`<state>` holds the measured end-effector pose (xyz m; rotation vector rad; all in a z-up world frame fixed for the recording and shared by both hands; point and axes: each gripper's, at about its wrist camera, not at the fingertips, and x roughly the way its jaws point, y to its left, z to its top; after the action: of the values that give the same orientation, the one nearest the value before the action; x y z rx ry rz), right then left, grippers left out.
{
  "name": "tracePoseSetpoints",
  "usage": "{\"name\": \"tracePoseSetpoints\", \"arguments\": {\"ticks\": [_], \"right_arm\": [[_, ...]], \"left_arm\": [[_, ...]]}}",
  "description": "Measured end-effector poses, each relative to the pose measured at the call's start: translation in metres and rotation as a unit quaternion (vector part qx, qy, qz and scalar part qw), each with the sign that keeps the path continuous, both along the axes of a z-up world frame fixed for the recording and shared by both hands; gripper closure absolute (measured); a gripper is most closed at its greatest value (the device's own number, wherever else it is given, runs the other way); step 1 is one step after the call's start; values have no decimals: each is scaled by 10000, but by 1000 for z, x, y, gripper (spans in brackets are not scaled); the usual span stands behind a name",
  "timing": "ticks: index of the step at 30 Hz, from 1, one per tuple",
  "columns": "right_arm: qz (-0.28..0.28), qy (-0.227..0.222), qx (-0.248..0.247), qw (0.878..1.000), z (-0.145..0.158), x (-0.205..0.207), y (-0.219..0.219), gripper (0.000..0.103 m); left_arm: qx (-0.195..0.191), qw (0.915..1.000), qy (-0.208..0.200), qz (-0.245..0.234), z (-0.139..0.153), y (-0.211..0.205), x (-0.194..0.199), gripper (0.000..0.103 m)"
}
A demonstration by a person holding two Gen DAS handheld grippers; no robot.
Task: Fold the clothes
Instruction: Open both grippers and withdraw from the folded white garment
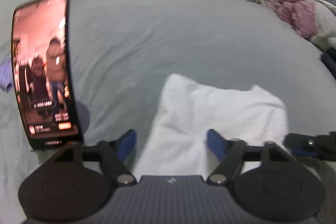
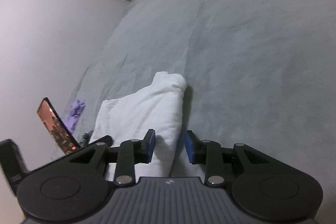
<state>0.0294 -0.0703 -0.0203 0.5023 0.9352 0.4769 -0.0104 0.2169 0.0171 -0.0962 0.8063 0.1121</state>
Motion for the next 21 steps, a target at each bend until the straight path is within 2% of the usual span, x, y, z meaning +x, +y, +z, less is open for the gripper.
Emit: {"name": "tracePoseSetpoints", "arguments": {"ticks": [1, 3, 7, 9, 10, 12, 15, 21], "right_arm": [[-61, -72, -200, 9998, 6, -4, 1, 57], [-173, -170, -498, 9985, 14, -17, 2, 48], [-414, -185, -942, 9945, 25, -38, 10, 24], [-557, -175, -1337, 9893, 32, -49, 13, 18], [-639, -161, -1522, 9861, 35, -54, 15, 10], [-756, -82, -1757, 9815, 40, -61, 16, 1], [-759, 87, -2047, 9758, 44, -68, 19, 0], [-318, 126, -2335, 9717, 49, -81, 26, 0]], "left_arm": [[35, 9999, -47, -111, 5, -5, -3, 4], [145, 9996, -67, -212, 13, -13, -7, 0], [296, 9992, 38, -254, 23, -24, -12, 0], [317, 9990, 130, -303, 31, -30, -16, 0], [319, 9989, 152, -313, 28, -33, -19, 0], [279, 9980, 410, -384, 30, -39, -20, 0], [260, 9961, 696, -478, 29, -47, -20, 0], [501, 9933, 844, -611, 31, -65, -27, 0]]}}
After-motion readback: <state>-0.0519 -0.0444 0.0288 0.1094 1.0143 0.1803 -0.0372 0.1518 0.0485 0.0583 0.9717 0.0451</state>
